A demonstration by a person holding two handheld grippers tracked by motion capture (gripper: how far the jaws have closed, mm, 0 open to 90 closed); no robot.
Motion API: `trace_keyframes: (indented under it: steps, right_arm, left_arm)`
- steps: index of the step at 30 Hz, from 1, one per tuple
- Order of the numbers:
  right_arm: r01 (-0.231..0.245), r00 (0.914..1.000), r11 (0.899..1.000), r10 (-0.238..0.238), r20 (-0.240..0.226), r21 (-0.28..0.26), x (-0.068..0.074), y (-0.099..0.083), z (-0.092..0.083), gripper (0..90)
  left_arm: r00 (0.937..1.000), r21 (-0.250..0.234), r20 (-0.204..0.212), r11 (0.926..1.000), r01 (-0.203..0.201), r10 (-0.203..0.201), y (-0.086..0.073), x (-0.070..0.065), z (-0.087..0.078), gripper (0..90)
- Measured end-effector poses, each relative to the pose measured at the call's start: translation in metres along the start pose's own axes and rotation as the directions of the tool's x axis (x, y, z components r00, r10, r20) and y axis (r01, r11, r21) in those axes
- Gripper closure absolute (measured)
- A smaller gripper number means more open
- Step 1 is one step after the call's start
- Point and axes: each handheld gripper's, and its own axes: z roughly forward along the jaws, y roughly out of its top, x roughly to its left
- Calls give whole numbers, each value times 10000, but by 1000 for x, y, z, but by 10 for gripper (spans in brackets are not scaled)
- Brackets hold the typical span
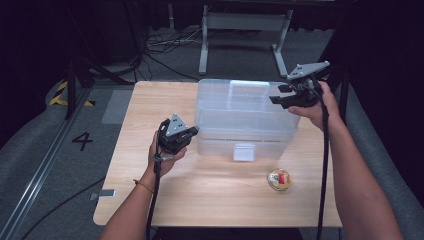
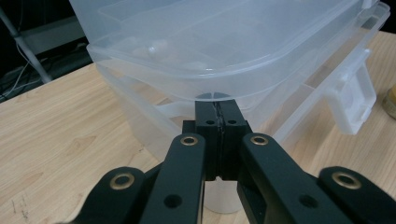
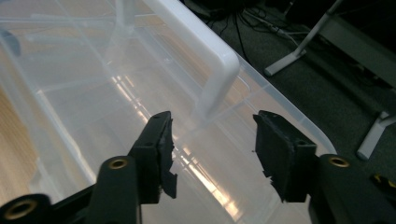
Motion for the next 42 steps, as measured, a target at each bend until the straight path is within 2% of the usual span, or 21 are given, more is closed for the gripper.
trace_keyframes:
  steps: [1, 2, 3, 5, 11, 17, 19, 21, 23, 26, 28, 31, 33, 35, 37, 42]
  right_arm:
    - [14, 9999, 9996, -12, 102, -271, -1, -6, -8, 437]
    - [61, 9991, 9977, -32, 423, -675, -1, -16, -18, 387]
    - [61, 9991, 9977, -32, 423, -675, -1, -16, -18, 387]
    - [-184, 9980, 9935, 250, 575, -1120, -3, -33, -29, 358]
    - [-733, 9934, 9830, 869, 750, -1681, -3, -72, -50, 335]
    - [-942, 9887, 9708, 1172, 933, -2208, 2, -107, -65, 336]
    - [-1058, 9894, 9679, 1255, 734, -2281, 3, -118, -65, 336]
    - [-1044, 9883, 9701, 1259, 866, -2191, 7, -130, -61, 337]
    - [-1149, 9887, 9709, 1323, 710, -2103, 9, -140, -56, 339]
    - [-1228, 9881, 9726, 1384, 673, -1976, 11, -149, -50, 343]
    - [-1327, 9888, 9734, 1431, 431, -1868, 12, -156, -44, 344]
    - [-1205, 9910, 9824, 1275, 412, -1424, 14, -161, -36, 344]
    - [-1273, 9907, 9810, 1329, 290, -1463, 14, -164, -32, 344]
    - [-1202, 9913, 9828, 1265, 369, -1400, 15, -165, -28, 344]
    - [-1298, 9904, 9788, 1356, 263, -1587, 16, -166, -24, 351]
    - [-1189, 9905, 9763, 1292, 462, -1810, 18, -163, -15, 370]
  left_arm:
    - [10000, 4, 19, 10000, 37, -37, 0, 0, 0, 898]
    - [10000, 71, 4, 10000, 36, -36, 0, 0, 2, 898]
    - [10000, 71, 4, 10000, 36, -36, 0, 0, 2, 898]
    - [10000, 124, -50, 9999, 9, -9, 0, -1, 3, 897]
    - [9998, 265, -181, 9996, -83, 88, 0, -2, 5, 897]
    - [9997, 294, -194, 9995, -138, 144, 0, -2, 6, 897]
    - [9996, 298, -227, 9994, -161, 168, 1, -2, 6, 896]
    - [9996, 312, -231, 9994, -167, 174, 1, -2, 6, 896]
    - [9995, 303, -240, 9994, -185, 192, 1, -2, 6, 896]
    - [9994, 286, -263, 9994, -219, 226, 1, -2, 6, 896]
    - [9992, 277, -303, 9993, -254, 263, 2, -2, 6, 896]
    - [9994, 233, -276, 9995, -210, 217, 5, -1, 5, 896]
    - [9995, 152, -279, 9998, -162, 166, 6, -1, 5, 896]
    - [9995, 111, -279, 9998, -166, 169, 7, -1, 5, 896]
    - [9994, 129, -289, 9997, -200, 204, 8, -1, 6, 896]
    - [9996, 123, -259, 9998, -144, 148, 8, 0, 6, 896]
